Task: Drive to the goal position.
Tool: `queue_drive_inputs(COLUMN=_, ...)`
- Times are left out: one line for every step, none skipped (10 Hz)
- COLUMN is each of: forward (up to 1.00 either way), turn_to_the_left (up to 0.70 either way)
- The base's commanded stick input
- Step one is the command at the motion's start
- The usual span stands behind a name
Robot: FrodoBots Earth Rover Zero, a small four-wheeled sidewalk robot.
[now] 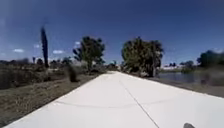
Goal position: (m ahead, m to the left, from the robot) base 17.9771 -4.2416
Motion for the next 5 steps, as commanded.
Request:
queue_drive_inputs(forward=0.7, turn_to_the_left=0.0)
queue_drive_inputs(forward=0.7, turn_to_the_left=0.0)
queue_drive_inputs(forward=0.7, turn_to_the_left=0.0)
queue_drive_inputs(forward=0.7, turn_to_the_left=0.0)
queue_drive_inputs(forward=0.7, turn_to_the_left=0.0)
